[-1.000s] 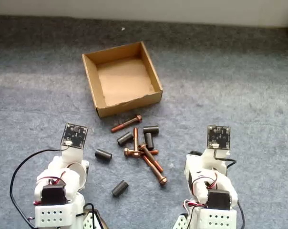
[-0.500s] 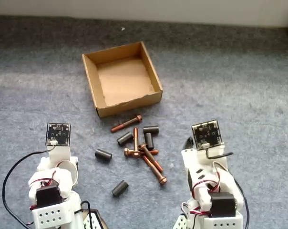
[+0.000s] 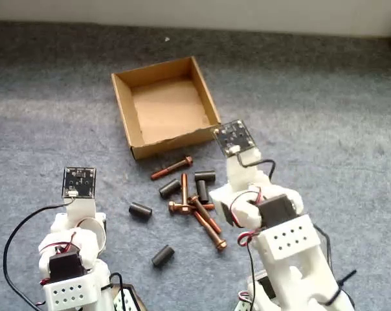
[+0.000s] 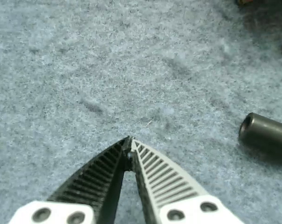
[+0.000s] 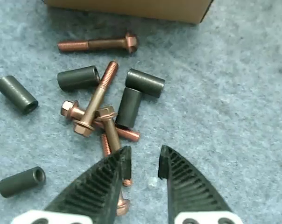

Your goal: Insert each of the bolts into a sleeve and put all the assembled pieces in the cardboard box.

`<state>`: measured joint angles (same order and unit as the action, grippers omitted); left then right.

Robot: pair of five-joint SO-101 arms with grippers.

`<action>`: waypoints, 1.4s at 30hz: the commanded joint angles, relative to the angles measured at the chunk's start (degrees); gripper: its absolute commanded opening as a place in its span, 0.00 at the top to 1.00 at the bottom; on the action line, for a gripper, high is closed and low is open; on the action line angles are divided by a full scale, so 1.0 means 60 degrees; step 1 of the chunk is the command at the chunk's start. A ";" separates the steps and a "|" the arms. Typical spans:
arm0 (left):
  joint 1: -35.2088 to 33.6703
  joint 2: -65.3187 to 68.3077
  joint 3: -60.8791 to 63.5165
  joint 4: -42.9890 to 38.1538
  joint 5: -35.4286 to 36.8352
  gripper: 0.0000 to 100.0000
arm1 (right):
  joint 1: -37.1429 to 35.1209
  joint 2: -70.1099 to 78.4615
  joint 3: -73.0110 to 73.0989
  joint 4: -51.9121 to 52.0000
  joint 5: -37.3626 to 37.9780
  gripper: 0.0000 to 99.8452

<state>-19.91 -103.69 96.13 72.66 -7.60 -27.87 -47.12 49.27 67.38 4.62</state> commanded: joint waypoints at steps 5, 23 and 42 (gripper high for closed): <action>-0.0125 -0.0081 0.0110 -0.0190 -0.0088 0.99 | -0.1223 0.3319 -0.2103 -0.0462 -0.0908 0.89; -0.0125 -0.0081 0.0125 -0.0205 -0.0088 0.99 | -0.0886 0.7656 -0.3670 -0.1546 -0.0894 0.89; -0.0125 -0.0081 0.0125 -0.0205 -0.0088 0.99 | -0.0154 0.7553 -0.3949 -0.1502 -0.0278 0.89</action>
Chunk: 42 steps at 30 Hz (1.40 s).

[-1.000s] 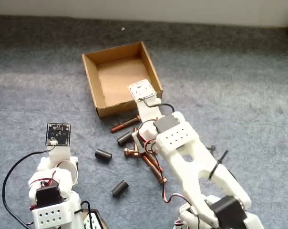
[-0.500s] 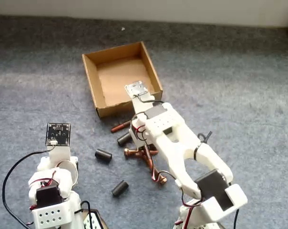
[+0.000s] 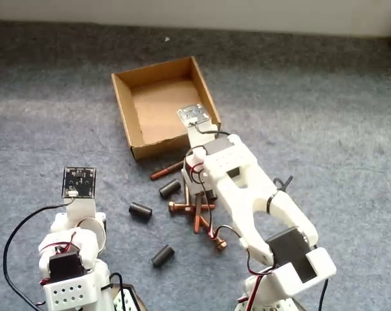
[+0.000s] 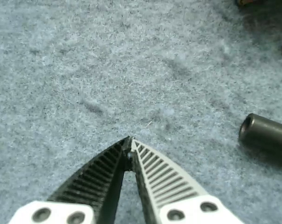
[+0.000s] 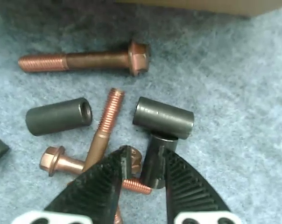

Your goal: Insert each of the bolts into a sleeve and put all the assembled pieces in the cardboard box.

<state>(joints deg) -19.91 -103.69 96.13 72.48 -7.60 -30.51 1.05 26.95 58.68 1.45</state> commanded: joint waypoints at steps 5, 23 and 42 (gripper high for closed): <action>-0.0125 -0.0081 0.0125 -0.0176 -0.0088 0.99 | 0.0813 -0.0491 -0.0227 -0.0066 0.0293 0.89; -0.0125 -0.0081 0.0125 -0.0176 -0.0088 0.99 | 0.0315 0.0872 0.0286 -0.0037 0.0308 0.89; -0.0125 -0.0081 0.0081 -0.0176 -0.0088 0.99 | 0.0359 -0.2205 0.0535 0.1531 0.0308 1.00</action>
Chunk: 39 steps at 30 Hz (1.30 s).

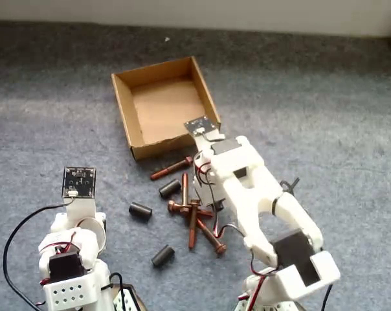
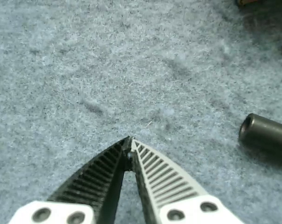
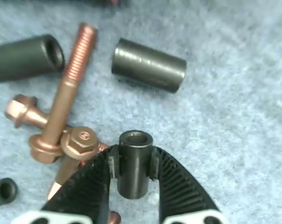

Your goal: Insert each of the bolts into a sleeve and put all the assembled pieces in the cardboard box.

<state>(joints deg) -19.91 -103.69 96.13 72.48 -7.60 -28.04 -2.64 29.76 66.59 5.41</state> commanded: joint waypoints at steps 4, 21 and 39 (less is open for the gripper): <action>-0.0125 -0.0081 0.0022 -0.0161 -0.0059 0.99 | -0.0051 -0.3407 0.1048 0.0154 -0.0747 1.00; 0.2044 -0.0081 -0.2996 0.0161 -0.0850 0.99 | 0.3480 -0.6923 0.5165 -0.2938 -0.1451 1.00; 0.5209 0.8432 -0.9487 0.1509 -0.0821 0.94 | 0.5692 -0.7744 0.5722 -0.4242 -0.2916 1.00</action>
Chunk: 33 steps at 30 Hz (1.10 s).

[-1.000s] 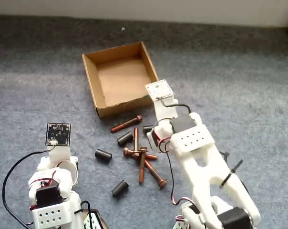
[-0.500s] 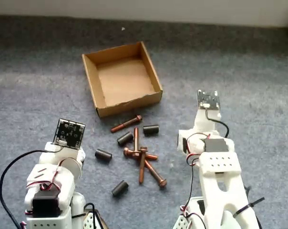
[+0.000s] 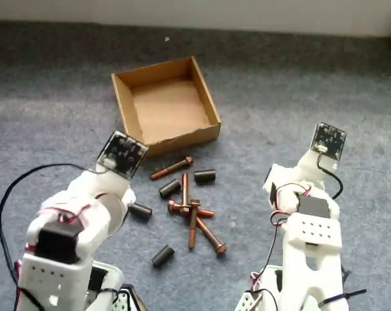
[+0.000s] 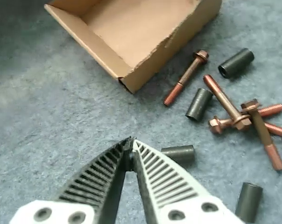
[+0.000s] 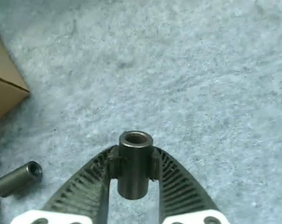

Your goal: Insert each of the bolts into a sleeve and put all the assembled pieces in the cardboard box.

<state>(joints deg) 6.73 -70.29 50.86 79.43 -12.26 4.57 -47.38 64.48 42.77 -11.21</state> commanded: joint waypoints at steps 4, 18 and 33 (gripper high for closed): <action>0.0901 0.5238 -0.3114 0.0044 0.0117 0.83 | 0.0256 -0.0271 -0.0051 -0.0271 -0.0147 1.00; 0.1971 1.1055 -0.5971 -0.1744 -0.1289 0.80 | 0.0212 -0.0271 0.0491 -0.0989 -0.0073 1.00; 0.1516 1.5480 -0.8960 -0.1729 -0.1817 0.80 | 0.0198 -0.0271 0.0491 -0.0989 -0.0073 0.99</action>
<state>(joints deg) 17.45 19.38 3.03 69.93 -22.73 5.27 -47.47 67.91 38.02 -11.47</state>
